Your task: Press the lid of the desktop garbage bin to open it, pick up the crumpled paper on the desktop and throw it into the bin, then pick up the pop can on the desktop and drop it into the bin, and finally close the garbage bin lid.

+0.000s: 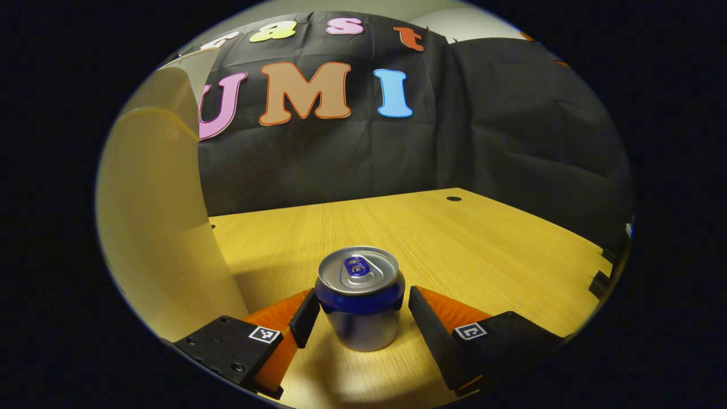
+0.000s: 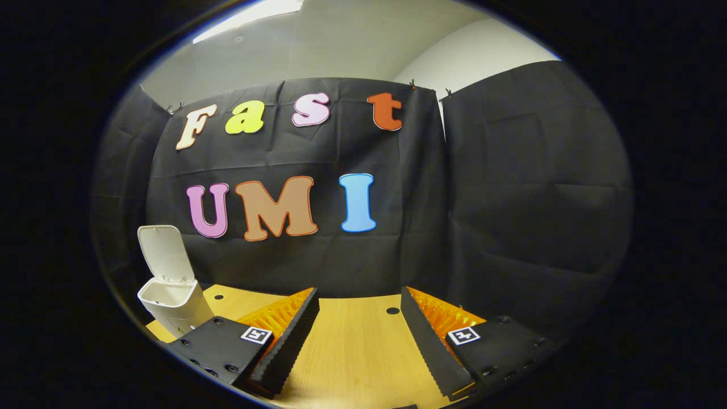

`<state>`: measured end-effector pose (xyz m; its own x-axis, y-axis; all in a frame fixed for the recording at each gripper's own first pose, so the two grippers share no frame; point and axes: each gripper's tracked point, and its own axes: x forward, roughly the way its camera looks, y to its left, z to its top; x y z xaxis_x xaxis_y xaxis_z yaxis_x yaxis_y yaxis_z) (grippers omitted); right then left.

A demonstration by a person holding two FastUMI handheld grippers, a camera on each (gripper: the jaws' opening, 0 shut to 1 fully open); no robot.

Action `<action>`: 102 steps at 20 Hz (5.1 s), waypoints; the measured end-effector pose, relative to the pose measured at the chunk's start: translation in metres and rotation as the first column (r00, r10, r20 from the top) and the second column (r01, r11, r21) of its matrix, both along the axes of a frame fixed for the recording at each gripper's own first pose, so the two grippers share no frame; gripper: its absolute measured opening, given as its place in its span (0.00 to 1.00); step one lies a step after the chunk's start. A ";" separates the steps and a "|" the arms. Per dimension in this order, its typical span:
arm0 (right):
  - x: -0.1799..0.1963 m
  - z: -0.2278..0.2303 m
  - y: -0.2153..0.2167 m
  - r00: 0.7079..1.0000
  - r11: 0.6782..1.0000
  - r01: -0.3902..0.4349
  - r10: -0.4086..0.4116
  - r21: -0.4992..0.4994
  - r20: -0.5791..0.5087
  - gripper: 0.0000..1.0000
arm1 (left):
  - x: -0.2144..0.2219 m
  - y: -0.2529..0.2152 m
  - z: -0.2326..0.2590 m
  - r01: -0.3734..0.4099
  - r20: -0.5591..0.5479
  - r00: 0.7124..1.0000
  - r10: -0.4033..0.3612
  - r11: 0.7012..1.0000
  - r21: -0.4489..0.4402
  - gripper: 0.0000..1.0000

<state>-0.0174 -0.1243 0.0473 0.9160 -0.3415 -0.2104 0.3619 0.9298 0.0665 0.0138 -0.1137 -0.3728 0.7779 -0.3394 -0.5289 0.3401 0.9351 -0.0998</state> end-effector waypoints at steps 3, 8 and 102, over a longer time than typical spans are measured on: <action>0.002 -0.006 -0.001 1.000 1.000 0.005 -0.004 0.016 -0.006 0.96 | -0.007 0.001 -0.008 0.018 -0.020 1.000 -0.017 0.999 0.044 0.81; 0.004 -0.023 0.000 0.999 1.000 -0.015 0.015 -0.007 -0.031 0.96 | -0.004 0.003 0.018 0.030 0.010 0.999 -0.031 0.999 0.039 0.79; 0.025 -0.153 0.124 0.898 0.913 -0.399 0.407 0.078 -0.167 0.96 | 0.033 0.228 0.238 -0.516 0.184 0.844 0.503 0.856 0.028 0.94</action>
<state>0.0073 -0.0004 -0.1056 0.9201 0.0615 -0.3868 -0.0340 0.9964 0.0775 0.0466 0.1143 -0.1350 0.9080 0.1633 -0.3859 -0.1810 0.9834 -0.0098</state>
